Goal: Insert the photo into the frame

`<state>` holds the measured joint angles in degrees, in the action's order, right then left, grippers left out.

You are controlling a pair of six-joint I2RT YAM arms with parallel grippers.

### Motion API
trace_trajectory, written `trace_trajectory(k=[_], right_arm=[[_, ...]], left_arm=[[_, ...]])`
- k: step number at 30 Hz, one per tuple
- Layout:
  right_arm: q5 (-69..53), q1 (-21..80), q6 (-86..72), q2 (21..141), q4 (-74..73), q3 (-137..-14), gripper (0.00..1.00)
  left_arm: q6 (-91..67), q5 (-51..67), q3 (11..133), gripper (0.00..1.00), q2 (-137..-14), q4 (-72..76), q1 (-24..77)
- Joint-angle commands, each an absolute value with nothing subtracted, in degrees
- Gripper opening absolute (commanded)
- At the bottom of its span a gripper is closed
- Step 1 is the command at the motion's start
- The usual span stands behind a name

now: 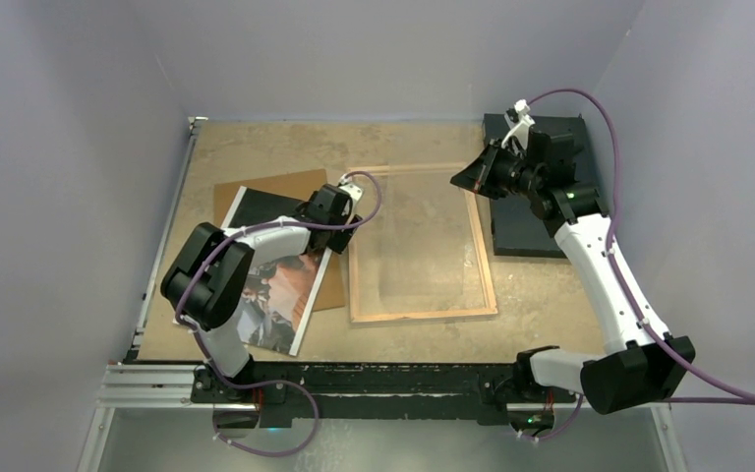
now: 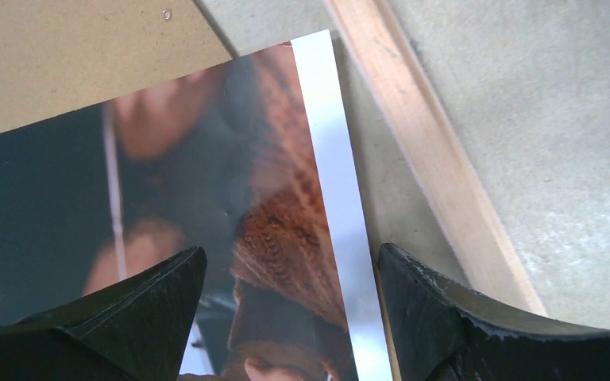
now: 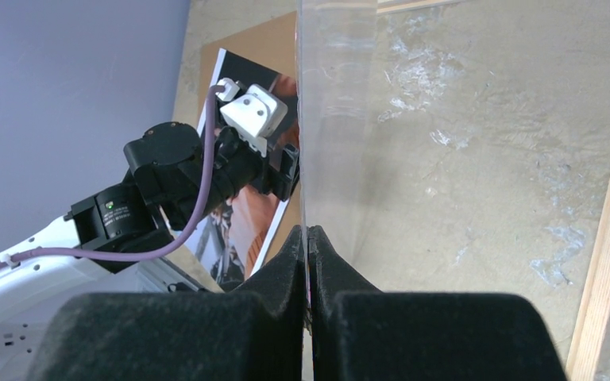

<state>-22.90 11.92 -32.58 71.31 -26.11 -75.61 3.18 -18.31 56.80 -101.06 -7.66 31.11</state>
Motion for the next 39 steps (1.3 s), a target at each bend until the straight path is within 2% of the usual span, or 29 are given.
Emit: trace_trajectory(k=[1, 9, 16, 20, 33, 34, 39], right_arm=[[-25.48, 11.76, -33.57, 71.04, -21.74, -75.64, 0.00], [-24.87, 11.70, -33.67, 70.19, -20.42, -73.44, 0.00], [-23.82, 11.78, -33.56, 70.19, -18.78, -71.83, 0.00], [-23.69, 11.71, -33.50, 70.07, -18.90, -71.53, 0.00], [-20.97, 11.70, -32.20, 67.97, -24.08, -73.37, 0.00], [-20.77, 11.69, -32.22, 67.73, -24.31, -73.39, 0.00], [-20.98, 11.77, -32.34, 67.19, -24.20, -72.18, 0.00]], left_arm=[[6.64, -21.62, 53.65, 0.79, -101.50, -13.60, 28.79], [7.74, -22.54, 51.67, 0.79, -99.59, -14.22, 28.08], [3.86, -17.09, 61.43, 0.80, -93.92, -23.07, 28.15], [0.77, -10.41, 67.43, 0.89, -92.09, -27.40, 29.23], [-4.31, -3.02, 72.07, 0.97, -105.12, -26.73, 32.46], [-3.97, -2.80, 72.09, 0.96, -105.67, -26.27, 32.51], [-2.98, -2.27, 71.27, 0.79, -106.67, -24.01, 32.56]])
